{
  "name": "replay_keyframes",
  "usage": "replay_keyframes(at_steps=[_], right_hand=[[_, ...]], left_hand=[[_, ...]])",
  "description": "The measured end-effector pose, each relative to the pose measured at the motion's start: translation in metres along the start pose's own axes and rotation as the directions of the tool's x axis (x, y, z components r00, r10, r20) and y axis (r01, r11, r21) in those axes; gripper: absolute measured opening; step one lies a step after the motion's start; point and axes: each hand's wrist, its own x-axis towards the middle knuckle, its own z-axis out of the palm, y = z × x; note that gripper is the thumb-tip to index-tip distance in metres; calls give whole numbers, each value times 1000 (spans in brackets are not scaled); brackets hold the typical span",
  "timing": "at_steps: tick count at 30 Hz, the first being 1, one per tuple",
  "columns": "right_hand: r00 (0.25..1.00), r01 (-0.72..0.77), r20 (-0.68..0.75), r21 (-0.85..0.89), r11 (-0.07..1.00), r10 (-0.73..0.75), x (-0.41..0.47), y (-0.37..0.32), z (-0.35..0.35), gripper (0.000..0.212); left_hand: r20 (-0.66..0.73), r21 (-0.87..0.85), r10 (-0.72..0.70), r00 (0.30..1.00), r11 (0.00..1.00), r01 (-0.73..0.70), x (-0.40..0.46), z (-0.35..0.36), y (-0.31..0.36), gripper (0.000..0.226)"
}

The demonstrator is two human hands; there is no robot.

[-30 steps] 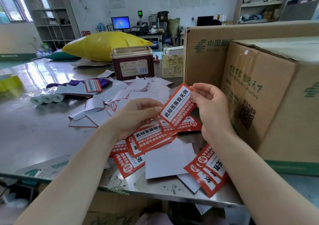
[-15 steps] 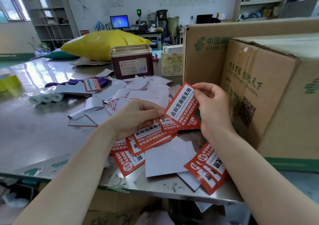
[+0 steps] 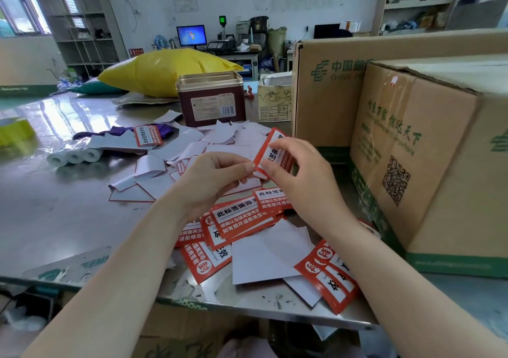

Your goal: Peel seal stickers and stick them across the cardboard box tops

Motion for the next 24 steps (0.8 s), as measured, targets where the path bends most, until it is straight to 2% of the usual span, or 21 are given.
replay_keyframes(at_steps=[3,5,7,11,13,15,21,24], right_hand=[[978,-203,-27,146,968,209,3,6,-7,49],[905,-411,41,349,842,424,6,9,-14,55],[836,-514,131,529,675,533,7,10,-16,53],[825,-458,31,622,635,564,9,9,-17,31],[809,-449,28,674,587,587,10,7,-20,22],[804,-447,35,694,564,593,9,5,-21,19],[821,-401,-31,679,615,570,9,4,-20,16],[799,-408,-17,719,563,601,9,6,-22,16]], left_hand=[[21,-24,-26,999,999,27,-1,0,2,11],[26,-40,-39,999,998,40,-1,1,2,11],[25,-43,-38,999,998,39,-1,1,3,11],[28,-49,-26,999,998,28,0,-1,0,10],[28,-50,-22,999,998,24,1,-1,-1,13],[33,-42,-25,999,999,27,2,0,-2,18],[49,7,-31,998,999,31,4,-1,-3,20],[37,49,-41,998,998,40,4,-1,-4,22]])
